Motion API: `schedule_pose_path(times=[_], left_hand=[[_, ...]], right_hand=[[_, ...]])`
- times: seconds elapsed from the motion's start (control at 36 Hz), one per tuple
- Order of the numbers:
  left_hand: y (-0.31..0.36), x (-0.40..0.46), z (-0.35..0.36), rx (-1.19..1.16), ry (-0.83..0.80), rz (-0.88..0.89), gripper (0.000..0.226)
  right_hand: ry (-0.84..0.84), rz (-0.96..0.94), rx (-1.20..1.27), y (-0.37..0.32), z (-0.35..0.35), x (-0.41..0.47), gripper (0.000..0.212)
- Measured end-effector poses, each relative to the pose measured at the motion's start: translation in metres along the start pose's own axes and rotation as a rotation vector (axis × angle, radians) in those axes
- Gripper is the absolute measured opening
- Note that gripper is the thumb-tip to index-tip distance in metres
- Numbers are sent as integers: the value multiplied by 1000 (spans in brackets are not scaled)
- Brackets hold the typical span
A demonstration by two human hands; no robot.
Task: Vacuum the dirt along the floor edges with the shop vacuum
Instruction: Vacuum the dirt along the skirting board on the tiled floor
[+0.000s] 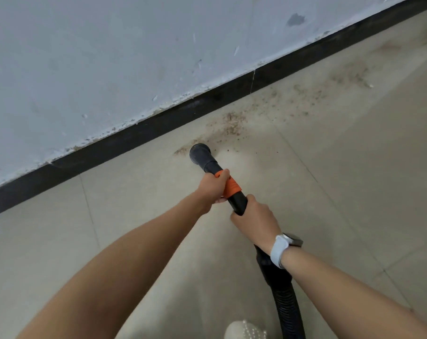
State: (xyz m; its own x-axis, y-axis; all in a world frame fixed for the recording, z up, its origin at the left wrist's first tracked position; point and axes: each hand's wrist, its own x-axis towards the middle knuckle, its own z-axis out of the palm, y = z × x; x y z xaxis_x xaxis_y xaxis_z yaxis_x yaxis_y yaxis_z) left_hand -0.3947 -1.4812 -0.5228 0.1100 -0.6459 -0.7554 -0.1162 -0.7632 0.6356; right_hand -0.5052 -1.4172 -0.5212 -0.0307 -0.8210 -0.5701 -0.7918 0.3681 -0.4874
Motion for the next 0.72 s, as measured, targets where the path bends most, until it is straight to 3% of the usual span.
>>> schedule_pose_path(times=[0.19,0.44,0.56,0.72], left_hand=[[19,-16,-30,70,-65,-83,19],[-35,8,-65,-133,100,-51,32],[-43,15,-64,-157,115,3,19],[-32,26,-52,-162,9,26,25]], right_hand=[[-67,-56,41,-17,-7,-16,19],[-184,-118,-48,-34,32,4,18],[-174,-104,-58,-36,38,10,19],[-82,-38,-63,-31,29,13,20]])
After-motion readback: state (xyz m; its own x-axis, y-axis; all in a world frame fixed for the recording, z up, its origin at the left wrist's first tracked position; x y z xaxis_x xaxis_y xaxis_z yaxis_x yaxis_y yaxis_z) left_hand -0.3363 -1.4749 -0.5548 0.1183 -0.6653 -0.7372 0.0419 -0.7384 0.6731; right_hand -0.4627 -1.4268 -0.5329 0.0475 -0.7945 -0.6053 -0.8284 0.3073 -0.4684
